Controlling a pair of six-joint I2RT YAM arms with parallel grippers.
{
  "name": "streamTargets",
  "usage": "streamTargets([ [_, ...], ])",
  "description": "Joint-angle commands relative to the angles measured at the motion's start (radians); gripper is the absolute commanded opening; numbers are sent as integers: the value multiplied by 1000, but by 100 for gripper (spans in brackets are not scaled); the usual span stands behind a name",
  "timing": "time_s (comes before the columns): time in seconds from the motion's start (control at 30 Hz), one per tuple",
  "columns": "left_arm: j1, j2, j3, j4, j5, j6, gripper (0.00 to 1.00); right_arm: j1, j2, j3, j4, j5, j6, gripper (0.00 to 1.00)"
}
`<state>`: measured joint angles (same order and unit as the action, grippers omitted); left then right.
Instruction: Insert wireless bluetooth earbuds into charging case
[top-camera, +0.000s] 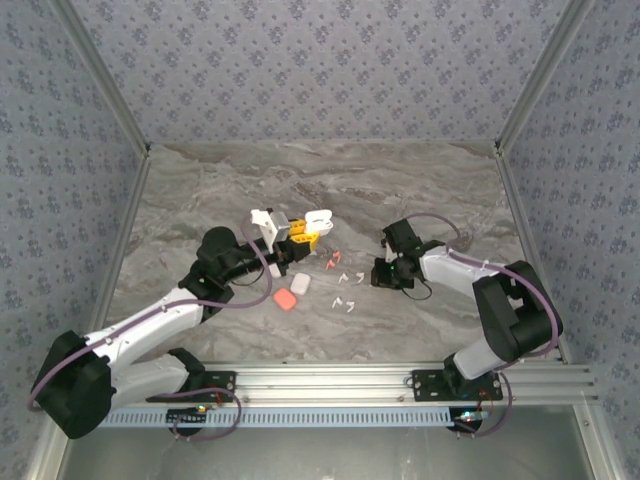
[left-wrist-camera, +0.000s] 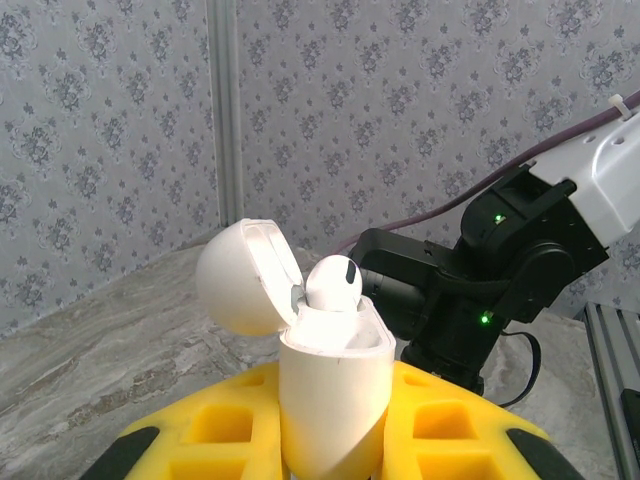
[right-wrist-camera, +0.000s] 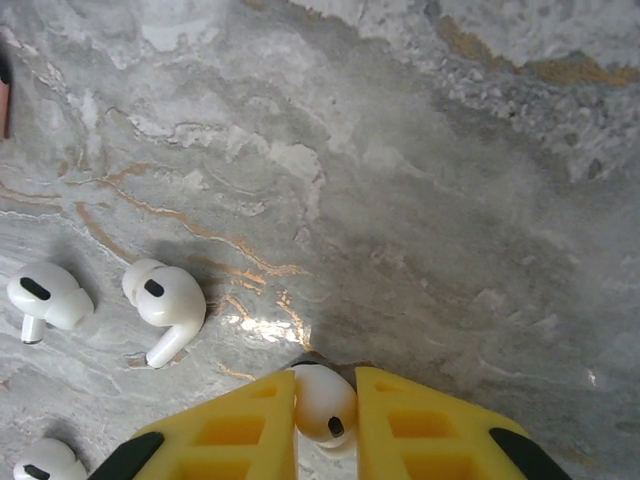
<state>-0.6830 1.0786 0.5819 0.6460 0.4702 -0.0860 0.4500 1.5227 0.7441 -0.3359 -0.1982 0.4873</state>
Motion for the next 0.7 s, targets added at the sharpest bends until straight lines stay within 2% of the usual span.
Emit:
streamTargets([
  [0.0, -7, -17, 10, 4, -7, 20, 0, 22, -46, -7, 46, 24, -43, 19],
  [0.23, -6, -1, 12, 18, -8, -9, 0, 70, -282, 13, 0, 144, -129, 18],
  [0.47, -7, 66, 40, 55, 23, -79, 0, 185, -551, 94, -30, 271, -264, 19],
  [0.67, -8, 119, 55, 77, 23, -124, 0, 280, -619, 221, -3, 285, -414, 19],
])
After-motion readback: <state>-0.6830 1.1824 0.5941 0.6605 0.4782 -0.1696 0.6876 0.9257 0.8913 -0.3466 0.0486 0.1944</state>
